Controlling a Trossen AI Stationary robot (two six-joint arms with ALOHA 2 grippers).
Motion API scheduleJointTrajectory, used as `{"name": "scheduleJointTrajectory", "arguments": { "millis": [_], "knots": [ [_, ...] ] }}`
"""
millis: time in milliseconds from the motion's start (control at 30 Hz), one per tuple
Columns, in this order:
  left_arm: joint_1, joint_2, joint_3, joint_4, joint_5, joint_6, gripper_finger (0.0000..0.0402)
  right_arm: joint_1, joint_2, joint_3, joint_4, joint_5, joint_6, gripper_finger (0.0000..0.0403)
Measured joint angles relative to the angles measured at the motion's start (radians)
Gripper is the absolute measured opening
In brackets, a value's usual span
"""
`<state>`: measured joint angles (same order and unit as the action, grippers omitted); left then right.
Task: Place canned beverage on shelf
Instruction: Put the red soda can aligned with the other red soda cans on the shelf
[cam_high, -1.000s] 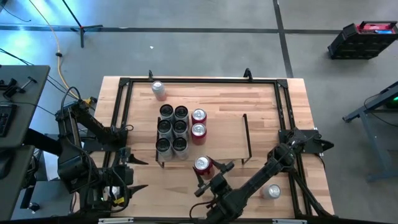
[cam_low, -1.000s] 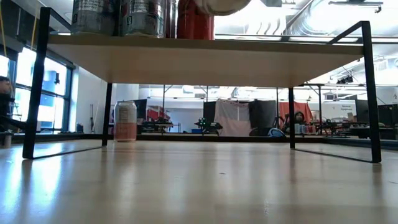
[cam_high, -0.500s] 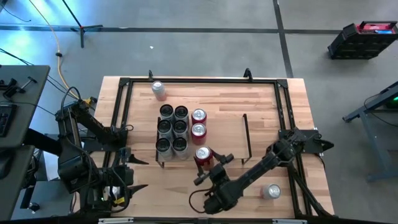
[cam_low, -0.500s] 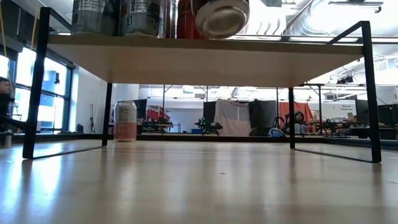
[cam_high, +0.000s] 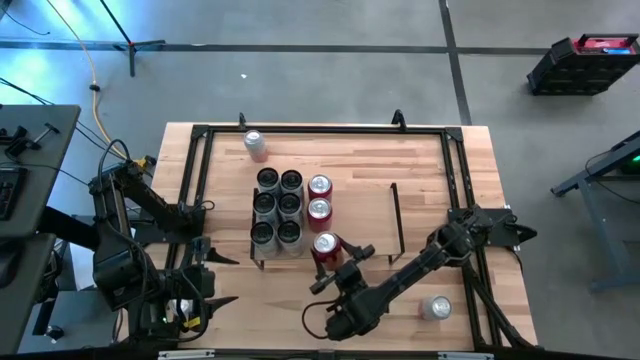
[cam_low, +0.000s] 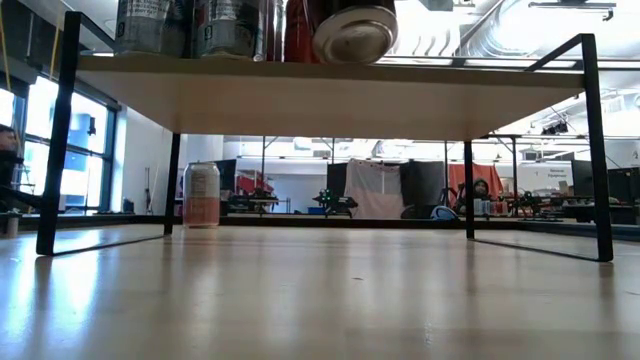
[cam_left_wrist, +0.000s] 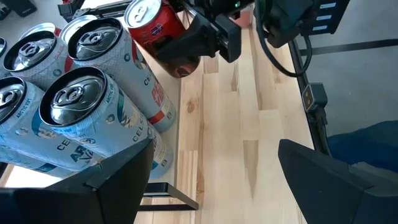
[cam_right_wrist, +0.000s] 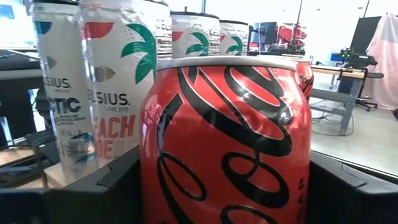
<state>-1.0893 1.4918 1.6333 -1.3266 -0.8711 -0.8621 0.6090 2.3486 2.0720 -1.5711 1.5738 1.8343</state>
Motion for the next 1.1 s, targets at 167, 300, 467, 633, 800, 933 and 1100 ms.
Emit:
{"name": "scheduleJointTrajectory", "arguments": {
  "millis": [167,300,467,633,800,933,1100],
  "knots": [
    [0.0,0.0,0.0,0.0,0.0,0.0,0.0335,-0.014,0.0,0.0,0.0,-0.001,0.006,0.0301],
    [0.0,0.0,0.0,0.0,0.0,0.0,0.0335,-0.016,0.0,0.0,0.0,-0.002,0.006,0.0302],
    [0.0,0.0,0.0,0.0,0.0,0.0,0.0335,-0.016,0.0,0.001,0.0,-0.002,0.001,0.0303],
    [0.0,0.0,0.0,0.0,0.0,0.0,0.0335,-0.016,0.0,0.001,0.0,-0.002,0.0,0.0303],
    [0.0,0.0,0.0,0.0,-0.003,-0.001,0.0335,-0.016,0.0,0.001,0.0,-0.001,-0.002,0.032],
    [0.0,0.0,0.0,0.0,-0.003,0.0,0.0335,-0.016,0.0,0.002,0.0,-0.001,-0.002,0.0344],
    [0.0,0.0,0.0,0.0,-0.003,0.0,0.0335,-0.016,0.0,0.002,0.0,-0.002,-0.002,0.035]
  ]
}}
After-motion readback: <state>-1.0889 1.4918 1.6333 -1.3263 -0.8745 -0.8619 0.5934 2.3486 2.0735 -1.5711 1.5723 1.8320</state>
